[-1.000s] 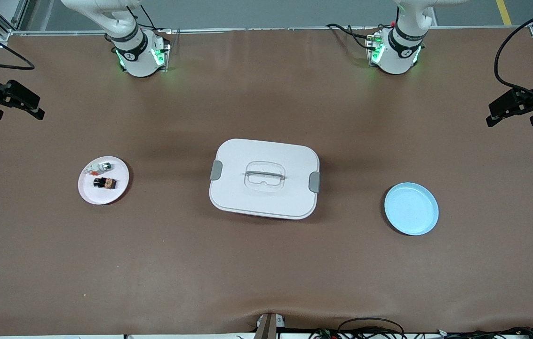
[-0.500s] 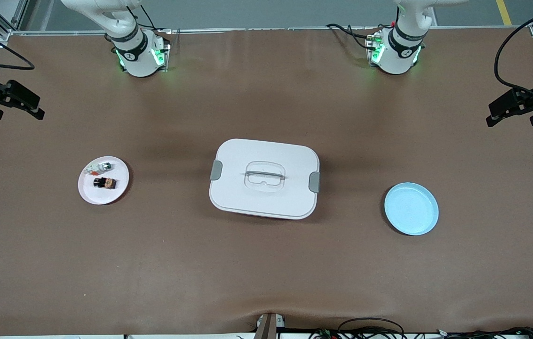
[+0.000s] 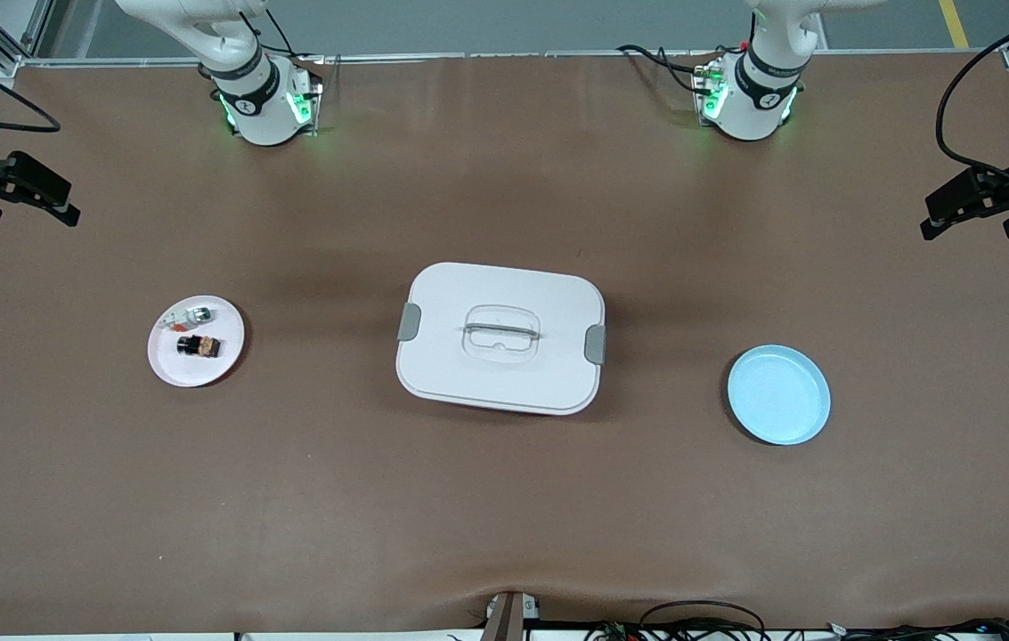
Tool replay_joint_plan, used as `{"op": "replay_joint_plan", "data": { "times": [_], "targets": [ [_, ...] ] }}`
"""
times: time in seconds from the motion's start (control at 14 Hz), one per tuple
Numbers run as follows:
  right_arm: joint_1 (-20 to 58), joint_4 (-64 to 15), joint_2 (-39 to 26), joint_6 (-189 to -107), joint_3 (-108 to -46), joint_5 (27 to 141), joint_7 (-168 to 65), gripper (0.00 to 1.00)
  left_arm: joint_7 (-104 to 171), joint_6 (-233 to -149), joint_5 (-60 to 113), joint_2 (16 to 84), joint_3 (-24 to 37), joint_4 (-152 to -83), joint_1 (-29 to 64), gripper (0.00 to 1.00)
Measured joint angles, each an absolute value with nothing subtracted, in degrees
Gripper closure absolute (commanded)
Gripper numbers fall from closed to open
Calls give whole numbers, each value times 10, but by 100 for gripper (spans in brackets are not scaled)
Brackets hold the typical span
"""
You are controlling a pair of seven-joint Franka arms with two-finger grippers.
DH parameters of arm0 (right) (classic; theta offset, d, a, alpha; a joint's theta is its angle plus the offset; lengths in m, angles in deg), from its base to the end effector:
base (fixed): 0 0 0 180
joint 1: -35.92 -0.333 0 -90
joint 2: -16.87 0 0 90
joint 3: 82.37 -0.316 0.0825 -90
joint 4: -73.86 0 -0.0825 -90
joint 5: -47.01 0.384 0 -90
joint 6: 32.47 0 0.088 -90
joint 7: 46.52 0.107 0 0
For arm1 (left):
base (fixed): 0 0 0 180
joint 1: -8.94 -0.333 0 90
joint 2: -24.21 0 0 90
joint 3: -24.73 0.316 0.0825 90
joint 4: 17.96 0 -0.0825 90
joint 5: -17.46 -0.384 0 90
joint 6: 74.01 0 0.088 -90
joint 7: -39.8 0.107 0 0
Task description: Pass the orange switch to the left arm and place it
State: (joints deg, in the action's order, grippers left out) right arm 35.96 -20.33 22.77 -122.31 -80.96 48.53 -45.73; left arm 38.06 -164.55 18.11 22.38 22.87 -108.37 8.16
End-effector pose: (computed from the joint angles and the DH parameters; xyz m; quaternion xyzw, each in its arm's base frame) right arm 0.5217 -0.0111 0.6452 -0.9996 0.0193 -0.0136 0.0144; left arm 0.5457 -0.0118 0.6395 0.9998 0.0057 0.0170 0.0056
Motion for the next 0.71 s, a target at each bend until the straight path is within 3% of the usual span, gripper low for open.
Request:
{"op": "replay_joint_plan", "data": {
  "times": [0.71],
  "targets": [
    [384,-203,224,-1203,-810,485,-457,0,381,-1646,181,224,229,-1084,82,0]
  ]
}}
